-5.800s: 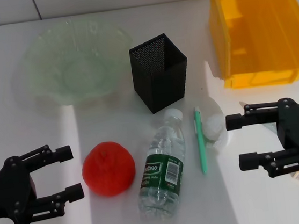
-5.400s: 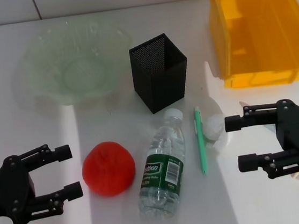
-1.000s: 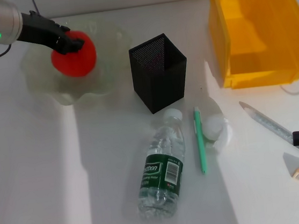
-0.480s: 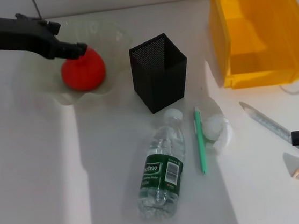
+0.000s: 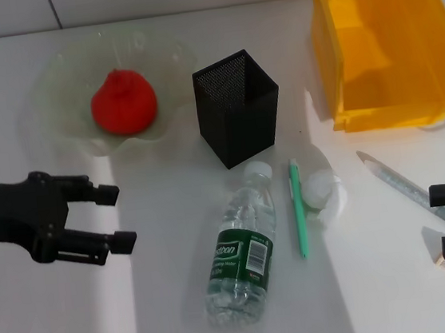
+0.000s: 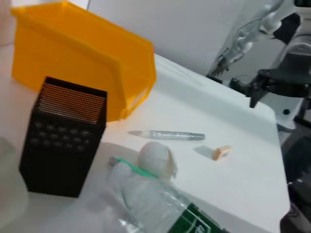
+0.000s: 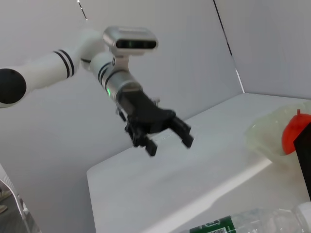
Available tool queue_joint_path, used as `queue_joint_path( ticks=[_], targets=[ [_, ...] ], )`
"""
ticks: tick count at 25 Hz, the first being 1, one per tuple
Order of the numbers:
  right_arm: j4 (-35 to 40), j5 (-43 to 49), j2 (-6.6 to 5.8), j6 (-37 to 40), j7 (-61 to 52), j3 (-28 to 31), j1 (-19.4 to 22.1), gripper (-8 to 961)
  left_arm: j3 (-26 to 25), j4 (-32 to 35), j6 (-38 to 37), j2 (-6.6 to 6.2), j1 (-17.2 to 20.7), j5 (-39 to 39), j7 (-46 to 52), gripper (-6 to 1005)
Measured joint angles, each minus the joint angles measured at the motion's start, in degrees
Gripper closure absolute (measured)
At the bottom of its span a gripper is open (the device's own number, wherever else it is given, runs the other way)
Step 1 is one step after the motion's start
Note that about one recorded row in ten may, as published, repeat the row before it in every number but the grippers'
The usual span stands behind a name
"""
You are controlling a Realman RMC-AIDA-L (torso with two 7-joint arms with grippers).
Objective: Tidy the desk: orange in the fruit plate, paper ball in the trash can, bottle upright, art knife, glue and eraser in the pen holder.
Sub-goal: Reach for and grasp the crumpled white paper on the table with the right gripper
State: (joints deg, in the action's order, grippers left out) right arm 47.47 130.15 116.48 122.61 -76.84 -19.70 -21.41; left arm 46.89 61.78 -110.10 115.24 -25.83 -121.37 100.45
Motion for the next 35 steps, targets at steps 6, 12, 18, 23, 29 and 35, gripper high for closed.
queue_joint_path(
  ticks=[6, 12, 18, 23, 29, 35],
  targets=[
    [0.0, 0.0, -0.22, -0.7, -1.1, -0.2, -1.1, 201, -0.7, -11.2, 0.1, 0.32, 0.0, 0.7, -7.6, 157],
    [0.0, 0.0, -0.26, -2.1, -1.1, -0.4, -1.6, 201, -2.2, -15.9, 0.7, 0.82, -0.2, 1.0, -11.3, 157],
    [4.6, 0.1, -0.41, -1.1, -9.2, -0.5, -3.6, 201, -2.5, -16.6, 0.8, 1.66, 0.1, 1.1, -12.7, 157],
    [18.1, 0.2, -0.63, 0.3, -25.9, -4.6, -6.4, 201, -2.3, -17.2, 0.5, 1.85, 0.2, 1.1, -13.4, 158],
    [36.0, 6.9, -0.97, 0.1, -44.4, -16.1, -9.8, 201, -2.7, -20.0, 0.3, 2.10, 0.0, 1.1, -16.4, 158],
    [44.8, 12.7, 0.02, -0.2, -55.5, -27.9, -12.1, 201, -2.5, -20.3, 0.1, 2.74, 0.0, 1.1, -17.3, 158]
  ],
)
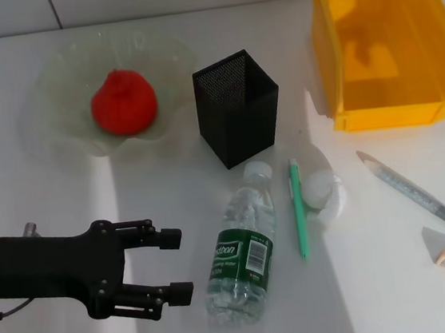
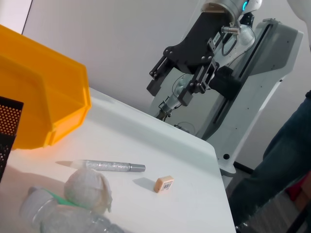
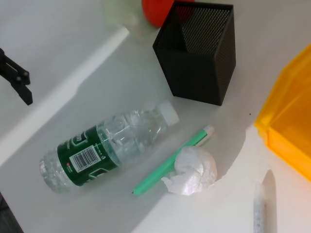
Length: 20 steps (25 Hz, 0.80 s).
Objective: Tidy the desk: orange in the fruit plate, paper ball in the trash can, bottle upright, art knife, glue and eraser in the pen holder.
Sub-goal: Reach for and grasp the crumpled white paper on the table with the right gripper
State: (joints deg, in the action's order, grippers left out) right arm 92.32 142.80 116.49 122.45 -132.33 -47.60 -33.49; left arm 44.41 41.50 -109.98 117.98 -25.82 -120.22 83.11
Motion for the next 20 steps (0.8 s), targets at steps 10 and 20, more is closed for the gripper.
queue_joint_path(
  ticks=[10, 20],
  targets=[
    [-9.7, 0.8, 2.36, -12.0, -1.2, -11.0, -1.2, 201, -0.1, -2.9, 0.1, 0.23, -0.6, 0.0, -2.4, 158],
    [-20.3, 0.8, 2.50, -20.9, -1.0, -17.1, -4.6, 201, -0.2, -2.9, 0.3, 0.32, -0.3, 0.0, -2.9, 158]
  ],
)
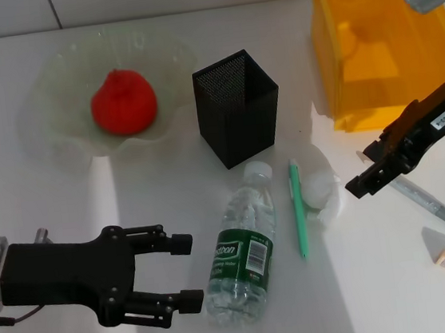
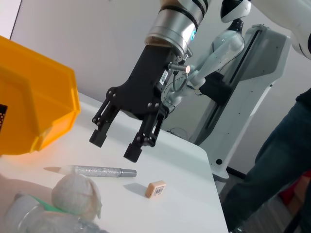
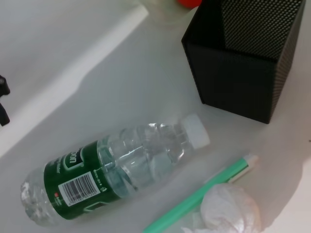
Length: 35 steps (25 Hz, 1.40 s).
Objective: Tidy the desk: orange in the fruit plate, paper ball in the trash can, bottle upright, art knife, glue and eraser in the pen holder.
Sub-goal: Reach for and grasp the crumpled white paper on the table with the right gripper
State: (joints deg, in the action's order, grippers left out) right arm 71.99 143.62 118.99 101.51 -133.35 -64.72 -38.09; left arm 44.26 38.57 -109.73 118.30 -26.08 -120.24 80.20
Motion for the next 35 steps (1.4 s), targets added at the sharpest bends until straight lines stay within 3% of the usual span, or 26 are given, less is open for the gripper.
queue_joint_path(
  ticks=[25, 35],
  targets=[
    [-9.9, 0.0, 0.28, -12.2, -1.5, -9.8, -3.2, 202, -0.1, -0.1, 0.3, -0.09, 0.9, -0.1, -0.6, 162],
    [-12.8, 0.0, 0.37, -13.6, -1.6, -10.5, -4.6, 202, 0.0, -0.1, 0.8, -0.09, 1.2, 0.0, -0.7, 164]
  ],
)
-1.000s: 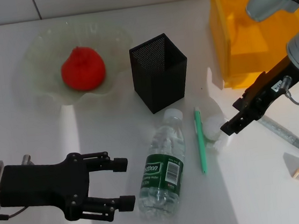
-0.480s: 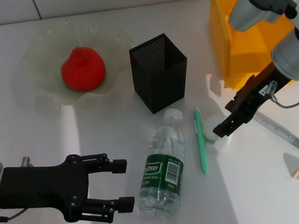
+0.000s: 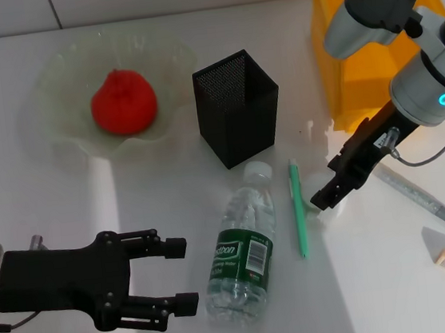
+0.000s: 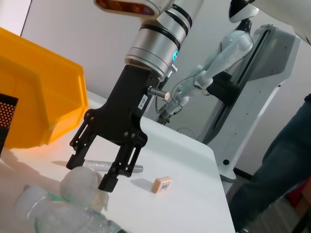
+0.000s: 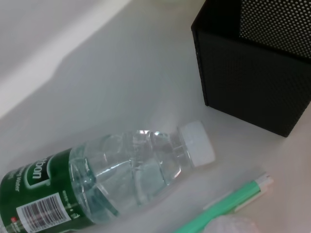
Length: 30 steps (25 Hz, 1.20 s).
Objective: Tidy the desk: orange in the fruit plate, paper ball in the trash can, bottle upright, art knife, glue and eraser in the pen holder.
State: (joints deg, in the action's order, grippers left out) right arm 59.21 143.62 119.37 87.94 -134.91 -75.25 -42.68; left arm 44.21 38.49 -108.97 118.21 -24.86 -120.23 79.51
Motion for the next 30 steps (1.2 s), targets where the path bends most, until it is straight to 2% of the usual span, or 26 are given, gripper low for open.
queue_joint_path(
  ticks=[7, 12, 15, 19, 23, 25, 26, 30],
  targets=[
    [-1.0, 0.0, -0.01, 0.0, 0.0, -0.1, -0.6, 202, 0.0, 0.0, 0.2, 0.00, 0.0, 0.0, 0.0, 165],
    [-1.1, 0.0, -0.01, 0.0, 0.0, -0.1, -0.6, 353, -0.1, 0.0, 0.2, 0.00, 0.0, 0.0, 0.0, 166],
    [0.2, -0.3, -0.01, 1.1, 0.1, 0.2, -0.2, 533, -0.1, 0.0, 0.2, 0.00, 0.1, 0.0, -0.1, 166],
    [4.9, -1.6, -0.07, 4.8, 0.4, 2.1, 1.2, 542, -0.4, 0.0, 0.0, 0.00, 0.2, 0.0, -0.1, 167],
    [16.3, -5.1, -0.32, 11.3, 0.5, 9.1, 4.9, 547, -0.6, 0.0, -0.2, -0.01, 0.3, 0.0, -0.1, 167],
    [24.5, -7.2, -0.39, 13.7, 0.6, 16.8, 7.9, 547, -0.9, 0.0, -0.3, -0.22, 0.5, 0.0, -0.1, 168],
    [24.5, -7.2, -0.39, 13.7, 0.6, 16.8, 7.9, 547, -0.9, 0.0, -0.3, -0.22, 0.5, 0.0, -0.1, 168],
    [31.9, -12.5, -0.43, 11.1, 1.8, 29.4, 11.9, 547, -0.9, 0.0, -0.4, -0.11, 0.4, 0.0, 0.0, 169]
  ],
)
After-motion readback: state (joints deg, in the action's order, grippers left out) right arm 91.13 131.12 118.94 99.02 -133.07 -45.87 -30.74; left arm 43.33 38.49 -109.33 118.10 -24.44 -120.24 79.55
